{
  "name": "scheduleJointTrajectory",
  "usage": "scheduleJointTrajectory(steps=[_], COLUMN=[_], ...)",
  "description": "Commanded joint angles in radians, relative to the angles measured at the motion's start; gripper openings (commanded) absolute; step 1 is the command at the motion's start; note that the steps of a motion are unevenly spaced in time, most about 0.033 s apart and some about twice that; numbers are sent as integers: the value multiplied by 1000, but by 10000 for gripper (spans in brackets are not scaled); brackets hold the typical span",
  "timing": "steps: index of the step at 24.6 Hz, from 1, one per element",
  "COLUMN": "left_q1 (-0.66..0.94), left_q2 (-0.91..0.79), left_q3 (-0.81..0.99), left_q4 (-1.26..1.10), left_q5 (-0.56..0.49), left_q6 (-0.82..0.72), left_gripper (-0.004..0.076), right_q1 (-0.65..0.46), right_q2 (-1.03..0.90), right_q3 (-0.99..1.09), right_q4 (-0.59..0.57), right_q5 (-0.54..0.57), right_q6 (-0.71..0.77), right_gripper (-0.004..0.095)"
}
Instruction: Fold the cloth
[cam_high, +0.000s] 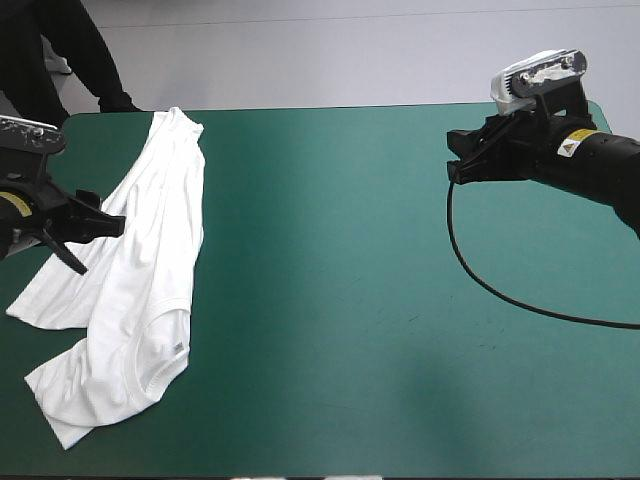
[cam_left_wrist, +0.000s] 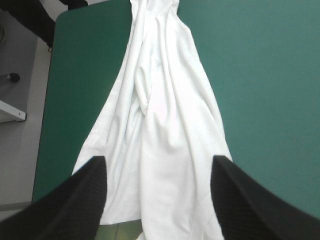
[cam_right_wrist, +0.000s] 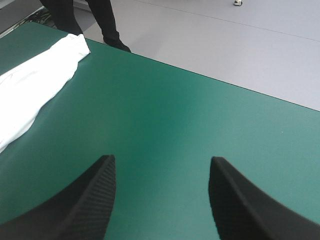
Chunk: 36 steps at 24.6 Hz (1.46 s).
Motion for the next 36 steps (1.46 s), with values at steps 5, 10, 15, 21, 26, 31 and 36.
scheduleJointTrajectory(steps=[5, 10, 15, 21, 26, 31, 36], left_q1=[0, 111, 308, 334, 333, 303, 217], left_q2=[317, 583, 652, 730, 791, 807, 807], left_q3=[-29, -29, -29, -29, -29, -29, -29], left_q4=[72, -41, -319, -404, -466, -470, -513], left_q5=[-58, -75, -150, -157, -151, -139, -130], left_q6=[-35, -37, 49, 84, 113, 143, 185], left_gripper=[440, 441, 441, 441, 435, 109, -9], right_q1=[0, 0, 0, 0, 0, 0, 0], right_q2=[70, 124, 144, 153, 155, 155, 155], right_q3=[-31, -31, -31, -31, -31, -31, -31], right_q4=[22, 19, 53, 99, 120, 120, 120], right_q5=[-94, -120, -120, -120, -124, -124, -124], right_q6=[-27, -35, -35, -57, -72, -72, -72], right_gripper=[535, 535, 535, 535, 535, 532, 533])
